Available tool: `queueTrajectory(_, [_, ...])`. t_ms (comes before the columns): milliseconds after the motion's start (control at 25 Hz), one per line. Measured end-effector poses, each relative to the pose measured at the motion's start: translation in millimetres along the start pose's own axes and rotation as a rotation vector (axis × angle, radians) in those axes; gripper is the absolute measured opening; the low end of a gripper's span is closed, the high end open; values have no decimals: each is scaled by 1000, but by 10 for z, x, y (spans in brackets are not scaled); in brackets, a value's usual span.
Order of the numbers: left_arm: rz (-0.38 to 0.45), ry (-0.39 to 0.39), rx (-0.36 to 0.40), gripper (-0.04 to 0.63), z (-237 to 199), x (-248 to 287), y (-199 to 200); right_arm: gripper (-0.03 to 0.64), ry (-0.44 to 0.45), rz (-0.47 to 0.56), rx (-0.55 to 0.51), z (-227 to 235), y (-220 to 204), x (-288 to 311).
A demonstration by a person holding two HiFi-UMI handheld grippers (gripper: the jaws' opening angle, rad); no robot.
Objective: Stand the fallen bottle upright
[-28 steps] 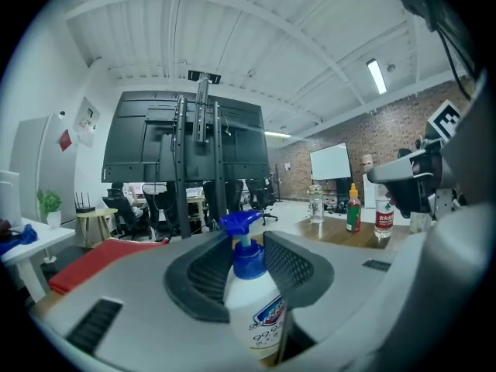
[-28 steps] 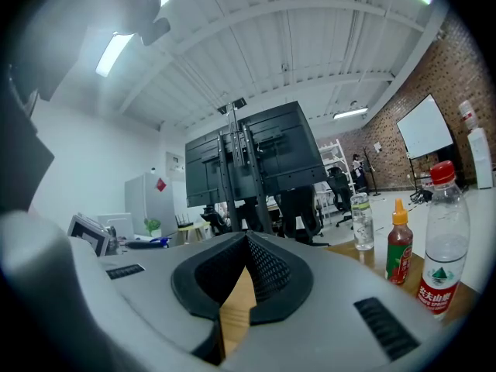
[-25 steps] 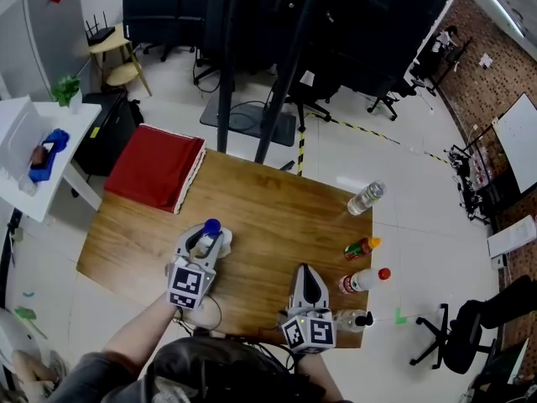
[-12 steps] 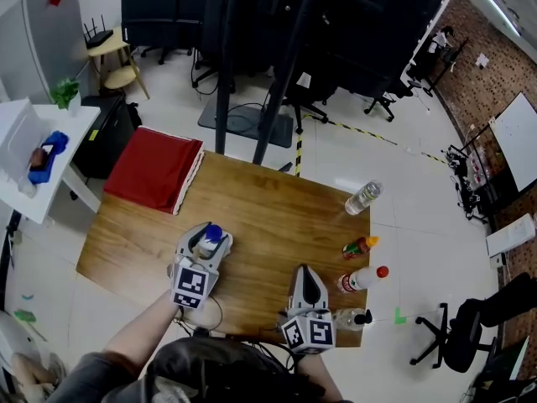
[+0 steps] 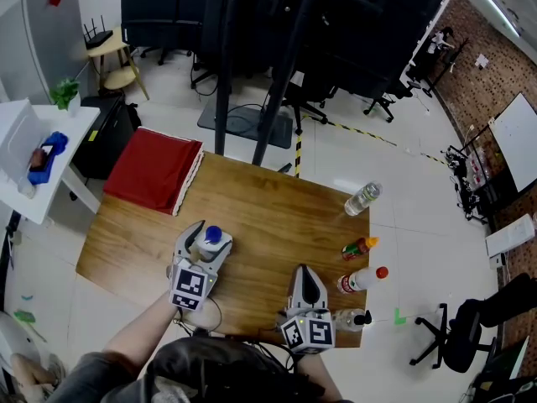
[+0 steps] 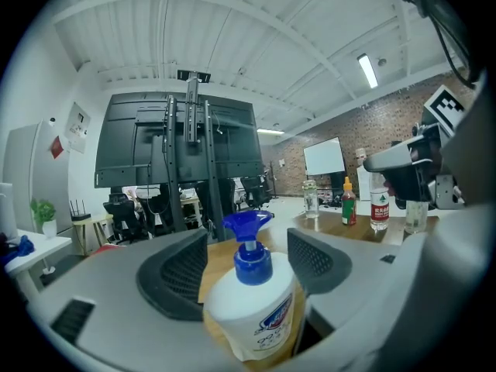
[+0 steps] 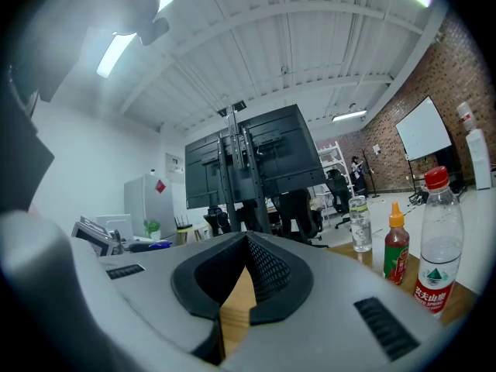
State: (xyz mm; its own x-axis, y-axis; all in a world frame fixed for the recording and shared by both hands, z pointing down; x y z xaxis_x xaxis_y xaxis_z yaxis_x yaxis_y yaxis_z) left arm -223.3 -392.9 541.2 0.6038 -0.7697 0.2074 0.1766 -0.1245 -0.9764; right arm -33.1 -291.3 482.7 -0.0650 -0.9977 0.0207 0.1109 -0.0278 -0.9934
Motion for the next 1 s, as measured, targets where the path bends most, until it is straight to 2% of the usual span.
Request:
queueTrajectory(280, [63, 47, -83, 351, -133, -308, 101, 17, 2, 12, -13, -34, 39, 0])
queueTrajectory(440, [85, 24, -154, 351, -96, -506, 181, 17, 1, 15, -8, -77, 38, -33])
queueTrajectory(640, [101, -6, -180, 342, 44, -696, 299, 17, 4, 17, 7, -175, 46, -101])
queueTrajectory(800, [114, -4, -184, 208, 63, -819, 356, 17, 14, 26, 3, -271, 103, -173])
queueTrajectory(920, [127, 0, -166, 151, 56, -901, 421, 17, 24, 32, -11, -316, 119, -218])
queueTrajectory(1000, [132, -5, -159, 64, 62, -948, 447, 17, 33, 31, -20, -351, 121, -242])
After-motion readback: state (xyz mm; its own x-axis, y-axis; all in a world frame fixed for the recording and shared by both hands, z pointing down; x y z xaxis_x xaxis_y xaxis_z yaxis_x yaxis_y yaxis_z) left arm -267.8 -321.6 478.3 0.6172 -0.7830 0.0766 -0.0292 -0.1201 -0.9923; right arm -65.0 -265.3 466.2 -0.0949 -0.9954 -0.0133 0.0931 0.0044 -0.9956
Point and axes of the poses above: the fingertips, and each gripper's own axes: x forward along the fingers, z to its right, y out of its top, the point moved 1 cm from there along -x, backward along the fingers, and after that the axes turned 5 degrees about -x, right-handed, at the moved point
